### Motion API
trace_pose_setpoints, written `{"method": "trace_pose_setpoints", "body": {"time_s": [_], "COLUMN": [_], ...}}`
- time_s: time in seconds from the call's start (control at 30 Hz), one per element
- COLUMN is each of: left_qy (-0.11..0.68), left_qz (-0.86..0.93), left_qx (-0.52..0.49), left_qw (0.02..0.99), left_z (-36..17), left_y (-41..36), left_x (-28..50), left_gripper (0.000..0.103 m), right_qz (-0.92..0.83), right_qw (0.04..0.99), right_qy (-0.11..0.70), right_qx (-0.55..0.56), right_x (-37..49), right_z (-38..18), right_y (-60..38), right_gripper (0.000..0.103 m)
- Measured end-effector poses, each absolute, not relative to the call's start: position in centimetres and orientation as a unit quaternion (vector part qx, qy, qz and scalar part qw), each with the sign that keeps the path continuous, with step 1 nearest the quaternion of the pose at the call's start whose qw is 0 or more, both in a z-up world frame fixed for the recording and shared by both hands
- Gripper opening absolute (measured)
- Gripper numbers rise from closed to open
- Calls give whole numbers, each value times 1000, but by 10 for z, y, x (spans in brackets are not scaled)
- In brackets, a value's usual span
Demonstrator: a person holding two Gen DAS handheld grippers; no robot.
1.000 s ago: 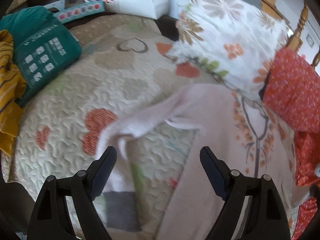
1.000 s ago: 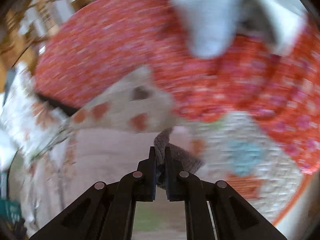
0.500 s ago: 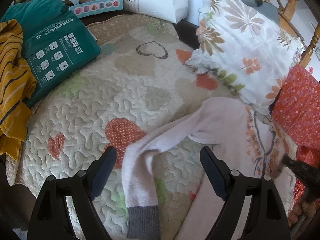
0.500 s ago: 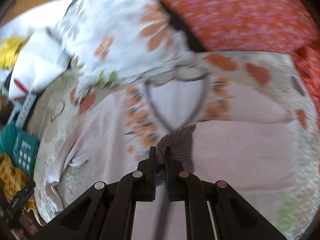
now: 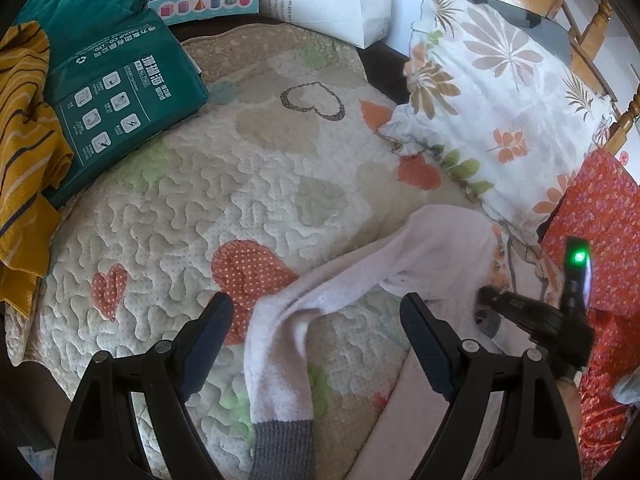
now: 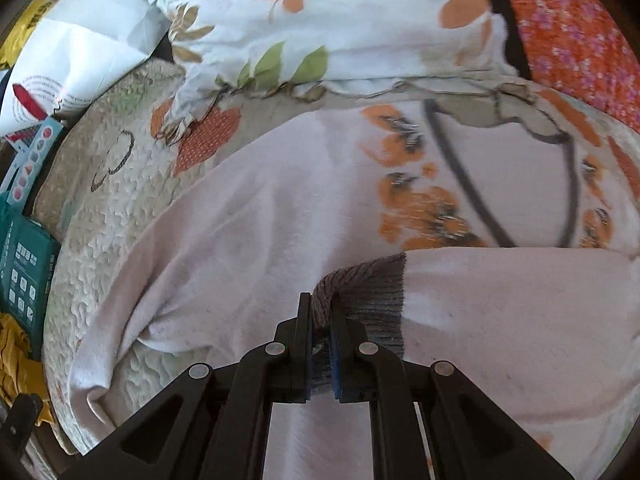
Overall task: Fold small clothes
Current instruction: 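Carry the sleeve across the sweater body with the right tool and release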
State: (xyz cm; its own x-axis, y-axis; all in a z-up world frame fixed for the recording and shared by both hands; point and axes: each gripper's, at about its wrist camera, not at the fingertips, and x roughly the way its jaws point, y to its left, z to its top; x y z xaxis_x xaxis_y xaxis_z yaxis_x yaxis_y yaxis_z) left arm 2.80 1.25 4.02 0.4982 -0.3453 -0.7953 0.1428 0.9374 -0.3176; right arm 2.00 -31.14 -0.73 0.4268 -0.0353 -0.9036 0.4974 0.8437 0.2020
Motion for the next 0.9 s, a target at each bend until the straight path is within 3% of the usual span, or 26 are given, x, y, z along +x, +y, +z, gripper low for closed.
{"method": "trace_pose_setpoints", "body": {"time_s": [0.5,0.63,0.8,0.9], "left_qy": [488,498,502,495], "left_qz": [-135,-130,-112,-94], "left_qx": [-110,-115,-135,-151], "left_qw": [855,850,847,851], "left_z": [35,29,27,33], "left_y": [10,13,31,51], "left_x": [36,40,47,50], "left_gripper": [84,84,84,84], "right_qz": [-151,-100,-57,-58], "right_qw": [829,831,826,834], "right_qy": [504,507,491,478], "right_qx": [188,205,273,271], "right_x": [37,40,34,20], "right_z": [-6,-9,-4,10], "right_y": [-298,-288,-286,-286], "right_gripper": [8,18,23,35]}}
